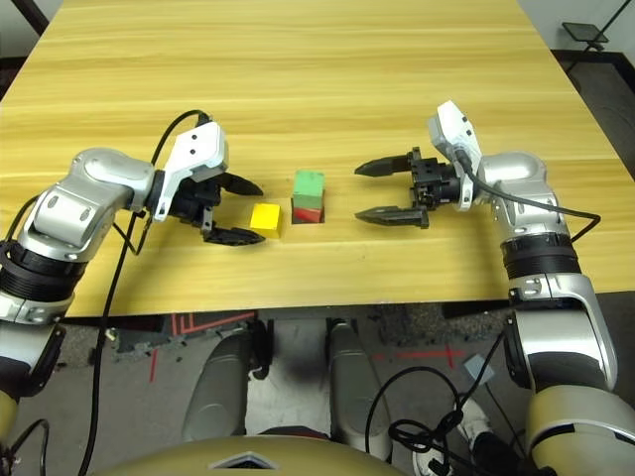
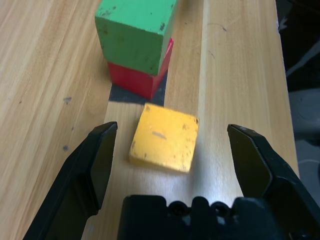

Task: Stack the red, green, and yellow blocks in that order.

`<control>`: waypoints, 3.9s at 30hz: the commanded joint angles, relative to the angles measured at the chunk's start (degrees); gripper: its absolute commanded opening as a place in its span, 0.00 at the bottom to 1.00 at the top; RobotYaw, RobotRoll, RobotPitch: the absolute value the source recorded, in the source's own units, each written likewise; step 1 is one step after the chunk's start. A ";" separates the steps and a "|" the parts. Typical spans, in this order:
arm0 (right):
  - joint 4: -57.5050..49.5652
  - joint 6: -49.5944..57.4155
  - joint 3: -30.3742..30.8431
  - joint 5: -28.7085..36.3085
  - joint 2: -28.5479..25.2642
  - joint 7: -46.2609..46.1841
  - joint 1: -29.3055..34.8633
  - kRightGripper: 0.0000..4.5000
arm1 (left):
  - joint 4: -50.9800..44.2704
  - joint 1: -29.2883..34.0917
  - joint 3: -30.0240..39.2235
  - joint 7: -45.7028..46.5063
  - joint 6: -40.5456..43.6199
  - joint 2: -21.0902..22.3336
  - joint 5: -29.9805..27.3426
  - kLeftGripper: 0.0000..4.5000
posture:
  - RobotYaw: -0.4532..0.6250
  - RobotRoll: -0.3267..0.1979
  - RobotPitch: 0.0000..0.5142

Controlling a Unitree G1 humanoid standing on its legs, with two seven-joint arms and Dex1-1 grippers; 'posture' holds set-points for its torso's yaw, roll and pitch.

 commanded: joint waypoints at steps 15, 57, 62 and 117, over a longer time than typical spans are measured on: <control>-0.35 -0.11 -0.70 -0.73 -0.19 -0.29 0.12 1.00 | 3.45 2.48 -1.54 1.76 -4.92 -0.30 1.03 0.45 | 0.49 0.59 0.41; -2.61 0.74 -1.82 -0.29 -0.47 -1.99 3.33 1.00 | 16.48 -23.93 -4.14 -5.70 -2.81 -7.12 0.16 0.45 | 0.46 0.65 0.43; -3.42 1.17 -1.90 -0.15 -0.32 -2.63 3.65 1.00 | 16.50 -23.18 -4.51 -6.45 -2.85 -7.20 0.67 0.45 | 0.45 0.65 0.43; 19.60 -6.58 -29.11 0.11 -7.62 -46.18 6.43 1.00 | 4.05 4.71 44.01 46.18 -11.88 -13.78 -2.31 0.99 | 0.44 0.52 0.39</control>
